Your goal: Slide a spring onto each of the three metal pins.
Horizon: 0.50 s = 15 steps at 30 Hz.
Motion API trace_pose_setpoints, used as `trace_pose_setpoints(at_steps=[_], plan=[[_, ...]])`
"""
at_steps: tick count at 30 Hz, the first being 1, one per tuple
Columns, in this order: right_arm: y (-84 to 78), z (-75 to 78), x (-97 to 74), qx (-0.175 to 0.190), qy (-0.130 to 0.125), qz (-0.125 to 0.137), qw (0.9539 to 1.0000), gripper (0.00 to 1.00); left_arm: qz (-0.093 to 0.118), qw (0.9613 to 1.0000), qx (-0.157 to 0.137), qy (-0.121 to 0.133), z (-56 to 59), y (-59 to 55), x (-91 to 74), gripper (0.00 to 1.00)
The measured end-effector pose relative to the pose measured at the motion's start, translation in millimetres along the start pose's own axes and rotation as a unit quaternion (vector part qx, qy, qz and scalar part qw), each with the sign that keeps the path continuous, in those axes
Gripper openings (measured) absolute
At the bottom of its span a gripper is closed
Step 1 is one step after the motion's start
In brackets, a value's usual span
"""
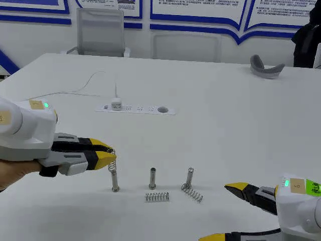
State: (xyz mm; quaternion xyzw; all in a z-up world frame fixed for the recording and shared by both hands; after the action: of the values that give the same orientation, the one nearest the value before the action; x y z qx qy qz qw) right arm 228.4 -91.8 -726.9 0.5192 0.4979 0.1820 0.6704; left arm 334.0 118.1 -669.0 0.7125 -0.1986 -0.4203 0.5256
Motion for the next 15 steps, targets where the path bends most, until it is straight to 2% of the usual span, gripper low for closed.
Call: trace_pose_setpoints(at_steps=[15], plan=[[-5.0, 1.3, -2.6, 0.008, -0.005, -0.001, 1.0, 0.78, -0.01, 0.9999, -0.005, 0.001, -2.3, -8.1, 10.3, 0.1]])
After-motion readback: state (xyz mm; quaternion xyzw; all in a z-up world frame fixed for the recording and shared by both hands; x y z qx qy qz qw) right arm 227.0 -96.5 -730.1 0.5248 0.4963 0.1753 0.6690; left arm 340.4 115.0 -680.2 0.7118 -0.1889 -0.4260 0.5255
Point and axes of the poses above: the centre of the closed fingertips' face, and the gripper's own axes: x roughly forward along the fingers, z roughly to its right, y roughly out of its top, the point moved 3 cm from there along -x, roughly backward along the fingers, and after that the axes turned 12 degrees about y, right-handed, at the moved point
